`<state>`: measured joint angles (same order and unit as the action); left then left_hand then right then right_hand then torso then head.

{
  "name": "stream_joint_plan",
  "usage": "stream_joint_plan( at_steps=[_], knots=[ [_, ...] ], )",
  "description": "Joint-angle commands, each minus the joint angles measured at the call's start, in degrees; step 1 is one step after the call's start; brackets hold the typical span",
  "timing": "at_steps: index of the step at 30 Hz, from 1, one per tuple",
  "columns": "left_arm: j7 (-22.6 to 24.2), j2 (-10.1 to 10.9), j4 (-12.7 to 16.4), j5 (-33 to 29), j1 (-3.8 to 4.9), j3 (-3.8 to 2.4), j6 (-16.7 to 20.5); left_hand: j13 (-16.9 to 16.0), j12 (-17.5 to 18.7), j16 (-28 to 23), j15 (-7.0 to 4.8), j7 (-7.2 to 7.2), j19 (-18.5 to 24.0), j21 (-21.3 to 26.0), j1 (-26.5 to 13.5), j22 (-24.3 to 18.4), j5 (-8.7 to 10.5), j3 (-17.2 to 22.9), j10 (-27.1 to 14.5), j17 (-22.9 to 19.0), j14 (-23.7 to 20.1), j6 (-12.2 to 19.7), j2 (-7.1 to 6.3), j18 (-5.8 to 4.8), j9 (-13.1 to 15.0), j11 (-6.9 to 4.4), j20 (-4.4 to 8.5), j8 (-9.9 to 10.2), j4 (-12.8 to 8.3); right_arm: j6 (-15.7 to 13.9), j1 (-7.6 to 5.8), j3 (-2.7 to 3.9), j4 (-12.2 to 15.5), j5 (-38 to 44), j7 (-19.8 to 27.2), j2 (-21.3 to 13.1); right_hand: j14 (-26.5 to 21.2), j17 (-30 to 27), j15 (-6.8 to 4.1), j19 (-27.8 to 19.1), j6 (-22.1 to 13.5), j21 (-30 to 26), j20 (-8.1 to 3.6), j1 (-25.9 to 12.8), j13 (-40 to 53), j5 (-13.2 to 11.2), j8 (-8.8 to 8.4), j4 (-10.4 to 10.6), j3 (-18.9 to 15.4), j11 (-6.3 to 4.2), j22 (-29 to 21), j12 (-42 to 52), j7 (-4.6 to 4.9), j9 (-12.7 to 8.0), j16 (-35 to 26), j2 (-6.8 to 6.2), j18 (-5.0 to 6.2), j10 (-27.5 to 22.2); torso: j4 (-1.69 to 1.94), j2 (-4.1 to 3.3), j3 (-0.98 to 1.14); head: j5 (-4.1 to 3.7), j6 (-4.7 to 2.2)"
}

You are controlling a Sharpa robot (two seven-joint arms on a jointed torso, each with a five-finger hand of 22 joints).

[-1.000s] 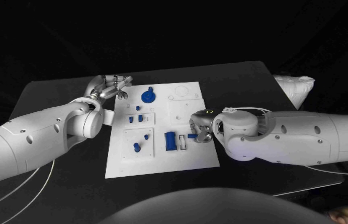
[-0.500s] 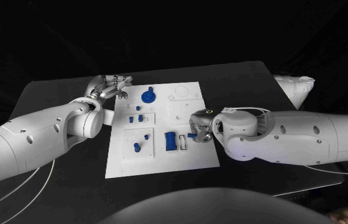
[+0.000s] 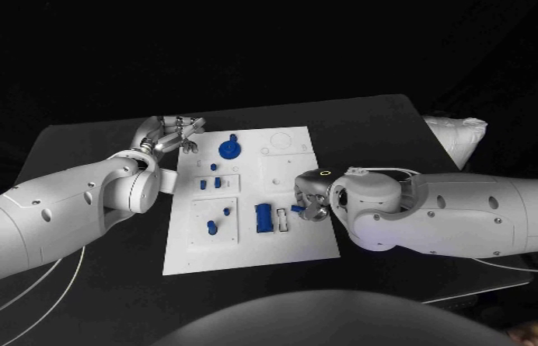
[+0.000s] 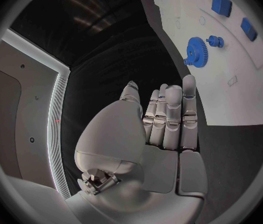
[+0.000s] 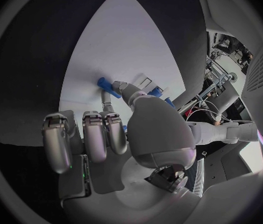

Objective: Assemble the parts on the task board

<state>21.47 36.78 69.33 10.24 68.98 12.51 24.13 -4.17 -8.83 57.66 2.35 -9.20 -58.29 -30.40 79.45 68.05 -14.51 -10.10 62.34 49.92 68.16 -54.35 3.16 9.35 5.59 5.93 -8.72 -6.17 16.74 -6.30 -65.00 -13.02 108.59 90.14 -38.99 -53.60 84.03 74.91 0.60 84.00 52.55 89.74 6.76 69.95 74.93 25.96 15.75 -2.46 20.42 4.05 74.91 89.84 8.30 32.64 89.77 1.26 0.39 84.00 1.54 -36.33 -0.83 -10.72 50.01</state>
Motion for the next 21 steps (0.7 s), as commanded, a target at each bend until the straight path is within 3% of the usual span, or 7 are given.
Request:
stream_joint_plan(
  at_steps=[1, 11, 21],
  knots=[
    [0.3, 0.0, 0.1, 0.2, 0.02, -0.04, -0.9, 0.0, -0.2, -0.4, 0.06, -0.07, -0.3, 0.3, 0.1, 0.0, -0.37, -0.4, -0.4, 0.0, -0.4, 0.4, 0.63, 0.59, 0.0, 0.15, -0.04, -0.4, 0.0, -1.5, 0.52, -0.51, 0.3, -4.5, -1.0, -0.8, 6.0, 15.1, -0.45, 6.0, 1.3, 0.3, -0.32, 0.0, 15.1, 0.4, -0.47, 0.0, 0.5, -0.48, 15.1, 0.2, -1.01, -2.0, 0.2, 0.56, -0.39, 6.0, 0.01, -0.03, 0.01, 0.15, -0.01],
    [0.3, 0.0, 0.2, 0.2, 0.01, -0.04, -0.9, 0.0, -0.2, -0.4, 0.06, -0.07, -0.3, 0.3, 0.1, 0.0, -0.37, -0.4, -0.4, 0.0, -0.4, 0.4, 0.63, 0.59, 0.0, 0.15, -0.04, -0.4, 0.0, -6.2, -1.78, -0.49, 2.5, -12.4, 1.5, -3.1, 6.0, 15.1, -0.46, 6.0, 1.9, 0.3, -0.35, -0.1, 15.1, 0.8, -1.63, 0.1, 1.0, -0.45, 15.1, 0.2, -0.95, -2.8, 0.2, 0.43, -0.39, 6.0, 0.06, -0.01, -0.05, 0.25, -0.01],
    [0.3, 0.0, 0.2, 0.2, 0.01, -0.04, -0.9, 0.0, -0.2, -0.4, 0.06, -0.07, -0.3, 0.3, 0.1, 0.0, -0.37, -0.4, -0.4, 0.0, -0.4, 0.4, 0.63, 0.59, 0.0, 0.15, -0.04, -0.4, 0.0, -8.4, -4.59, -0.46, 3.3, -25.1, 4.0, -4.3, 6.0, 15.1, -0.47, 6.0, 2.3, 0.3, -0.36, -0.1, 15.1, 0.8, -1.84, 0.1, 1.1, -0.46, 15.1, 0.2, -0.98, -3.0, 0.2, 0.29, -0.39, 6.0, 0.01, -0.01, -0.02, 0.41, -0.01]
  ],
)
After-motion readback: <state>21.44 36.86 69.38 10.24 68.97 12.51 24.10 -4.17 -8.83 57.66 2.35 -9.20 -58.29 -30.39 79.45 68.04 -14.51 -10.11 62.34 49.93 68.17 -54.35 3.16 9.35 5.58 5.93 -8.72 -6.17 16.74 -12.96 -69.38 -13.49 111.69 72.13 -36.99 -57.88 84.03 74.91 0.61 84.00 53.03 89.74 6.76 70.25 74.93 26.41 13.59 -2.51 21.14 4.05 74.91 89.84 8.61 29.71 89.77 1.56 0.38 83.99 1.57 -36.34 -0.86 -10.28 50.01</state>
